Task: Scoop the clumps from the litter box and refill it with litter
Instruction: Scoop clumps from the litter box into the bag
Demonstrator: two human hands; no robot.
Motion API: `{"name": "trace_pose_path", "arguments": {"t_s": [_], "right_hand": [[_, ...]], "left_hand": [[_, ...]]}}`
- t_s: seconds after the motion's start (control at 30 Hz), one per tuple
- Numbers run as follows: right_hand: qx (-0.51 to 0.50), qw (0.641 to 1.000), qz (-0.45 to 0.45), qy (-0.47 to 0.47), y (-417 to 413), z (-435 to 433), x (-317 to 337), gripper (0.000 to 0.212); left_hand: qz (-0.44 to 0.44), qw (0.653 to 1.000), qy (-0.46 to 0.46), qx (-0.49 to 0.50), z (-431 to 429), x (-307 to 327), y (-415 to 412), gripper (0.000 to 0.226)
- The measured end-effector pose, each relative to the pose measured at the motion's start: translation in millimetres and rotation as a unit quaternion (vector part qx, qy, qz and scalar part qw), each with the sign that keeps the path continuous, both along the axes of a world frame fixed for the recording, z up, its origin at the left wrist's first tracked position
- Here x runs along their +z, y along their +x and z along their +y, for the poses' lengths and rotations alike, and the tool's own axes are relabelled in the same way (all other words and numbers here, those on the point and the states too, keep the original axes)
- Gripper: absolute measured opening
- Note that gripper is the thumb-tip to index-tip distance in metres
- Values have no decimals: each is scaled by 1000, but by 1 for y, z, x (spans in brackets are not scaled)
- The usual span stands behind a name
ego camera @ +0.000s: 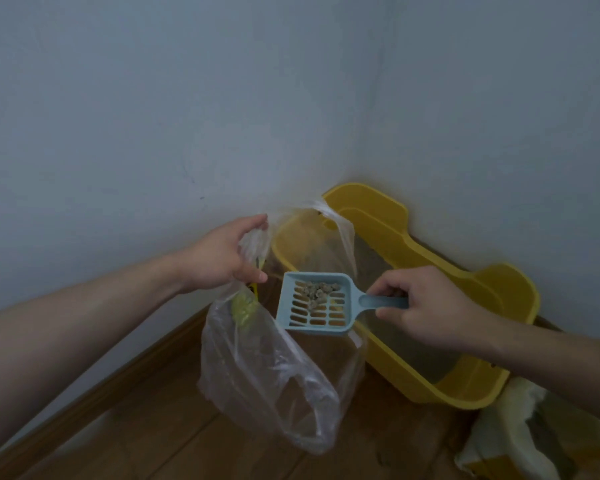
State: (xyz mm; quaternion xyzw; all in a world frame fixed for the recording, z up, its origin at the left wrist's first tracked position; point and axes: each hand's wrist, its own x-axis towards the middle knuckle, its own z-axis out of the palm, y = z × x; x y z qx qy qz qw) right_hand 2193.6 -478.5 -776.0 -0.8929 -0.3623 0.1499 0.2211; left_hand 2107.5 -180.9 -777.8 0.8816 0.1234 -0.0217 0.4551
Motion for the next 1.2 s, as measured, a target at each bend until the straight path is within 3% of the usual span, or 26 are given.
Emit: {"name": "trace_pose_path", "arguments": {"t_s": [0.23,0.83,1.2], "right_hand": [[53,999,-7,0,-1,25,-12,20],[86,994,66,-4,3,24,-31,23],[65,994,44,78,4,16,-22,9]], "left_hand": [[11,999,-33,-34,-4,10,-13,79],[24,1000,5,-5,14,8,-13,84],[28,999,24,16,21,8,-15,83]]}}
